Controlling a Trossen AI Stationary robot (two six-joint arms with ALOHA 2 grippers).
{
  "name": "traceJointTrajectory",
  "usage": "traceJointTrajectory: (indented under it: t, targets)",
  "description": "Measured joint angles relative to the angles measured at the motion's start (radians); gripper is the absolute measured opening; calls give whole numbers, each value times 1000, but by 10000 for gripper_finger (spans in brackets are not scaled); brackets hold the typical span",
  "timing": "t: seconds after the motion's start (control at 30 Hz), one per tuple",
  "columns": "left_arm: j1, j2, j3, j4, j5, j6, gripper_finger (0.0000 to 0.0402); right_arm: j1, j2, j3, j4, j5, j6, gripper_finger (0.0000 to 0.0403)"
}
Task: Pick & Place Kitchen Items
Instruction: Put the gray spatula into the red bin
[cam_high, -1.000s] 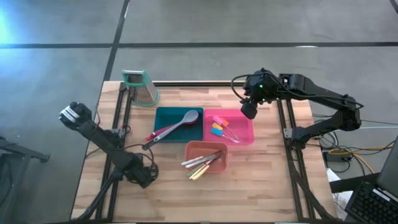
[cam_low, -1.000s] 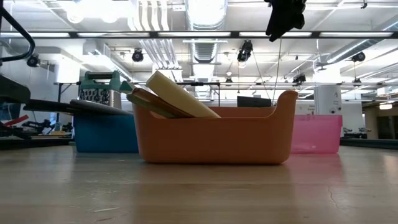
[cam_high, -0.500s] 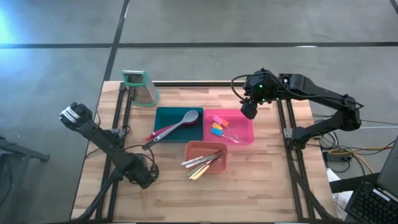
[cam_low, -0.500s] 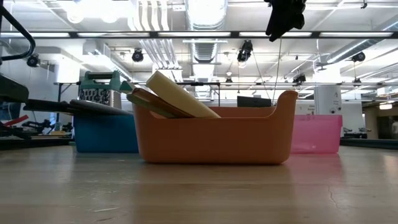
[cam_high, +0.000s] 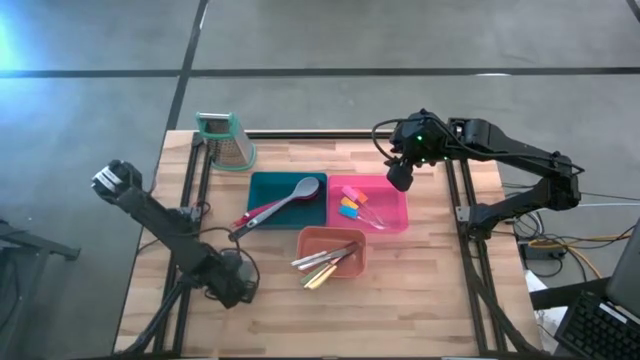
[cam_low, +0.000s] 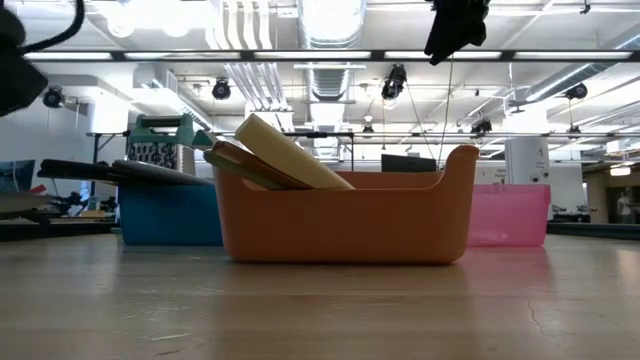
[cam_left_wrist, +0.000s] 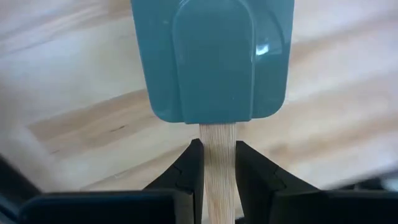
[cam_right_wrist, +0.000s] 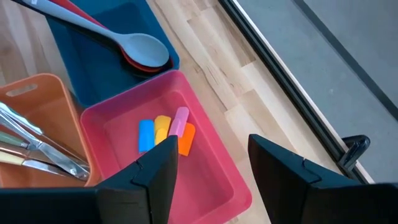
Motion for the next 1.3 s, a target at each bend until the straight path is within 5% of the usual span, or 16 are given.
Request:
traceJointTrajectory:
  t: [0.23,0.43,0.7,1.3]
  targets:
    - [4,-2,58,90,-69,201,68,0,0,0,-9,0,2,187]
    - [33,-13,75,218,-285,287,68,12,-6,20,-34,-1,-10,187]
    - [148,-35,81,417,-535,593,68,23,-10,57,-13,-54,-15,187]
    - [588,-35,81,907,-307,1238,68,90,-15,56,52,-235,29,187]
